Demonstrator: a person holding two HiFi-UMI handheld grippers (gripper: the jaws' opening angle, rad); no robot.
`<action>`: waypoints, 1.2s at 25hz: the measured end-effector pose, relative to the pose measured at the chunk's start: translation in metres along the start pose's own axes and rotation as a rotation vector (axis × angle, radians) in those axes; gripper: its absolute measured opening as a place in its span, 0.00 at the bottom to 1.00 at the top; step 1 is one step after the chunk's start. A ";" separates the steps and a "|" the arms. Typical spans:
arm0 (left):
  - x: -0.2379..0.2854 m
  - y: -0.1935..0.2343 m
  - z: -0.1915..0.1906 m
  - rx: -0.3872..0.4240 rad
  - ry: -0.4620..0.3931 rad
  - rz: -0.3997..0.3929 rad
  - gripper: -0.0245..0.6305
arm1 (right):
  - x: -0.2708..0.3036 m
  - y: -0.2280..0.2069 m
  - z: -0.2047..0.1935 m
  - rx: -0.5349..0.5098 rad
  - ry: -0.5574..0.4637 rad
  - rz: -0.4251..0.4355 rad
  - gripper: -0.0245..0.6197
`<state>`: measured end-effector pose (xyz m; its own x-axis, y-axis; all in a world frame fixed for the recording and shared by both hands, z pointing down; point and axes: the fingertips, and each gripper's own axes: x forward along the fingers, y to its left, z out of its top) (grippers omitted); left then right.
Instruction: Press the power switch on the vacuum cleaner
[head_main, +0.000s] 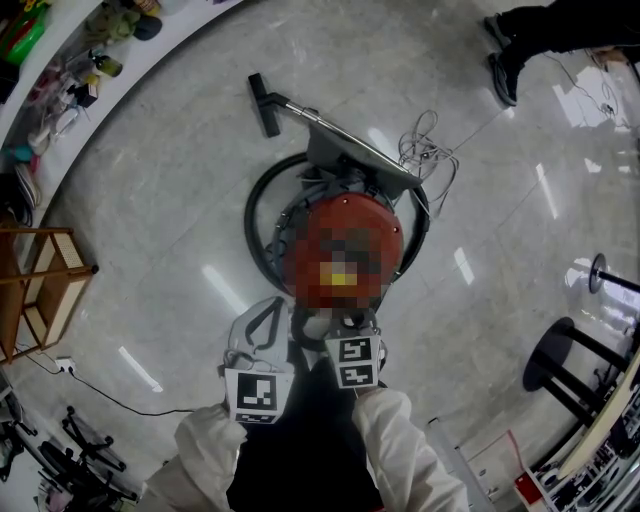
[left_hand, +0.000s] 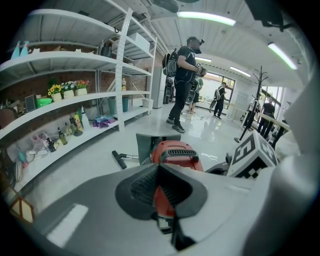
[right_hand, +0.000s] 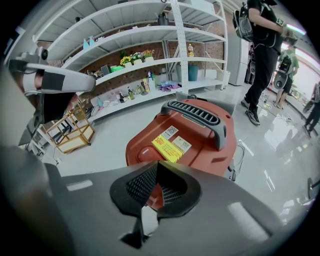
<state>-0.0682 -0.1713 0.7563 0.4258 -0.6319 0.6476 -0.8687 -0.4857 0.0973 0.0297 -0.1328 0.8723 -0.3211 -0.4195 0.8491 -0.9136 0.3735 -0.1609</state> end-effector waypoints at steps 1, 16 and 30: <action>0.000 0.000 0.000 0.000 0.000 0.000 0.04 | 0.000 0.000 0.000 0.001 0.001 0.002 0.04; -0.009 -0.001 0.005 0.013 -0.007 0.010 0.04 | -0.016 -0.007 0.000 0.062 0.004 -0.006 0.04; -0.042 -0.019 0.047 0.034 -0.072 0.024 0.04 | -0.084 -0.022 0.033 0.070 -0.093 -0.059 0.04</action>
<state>-0.0579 -0.1640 0.6922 0.4228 -0.6851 0.5933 -0.8706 -0.4888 0.0559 0.0686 -0.1330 0.7881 -0.2854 -0.5147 0.8085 -0.9456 0.2889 -0.1499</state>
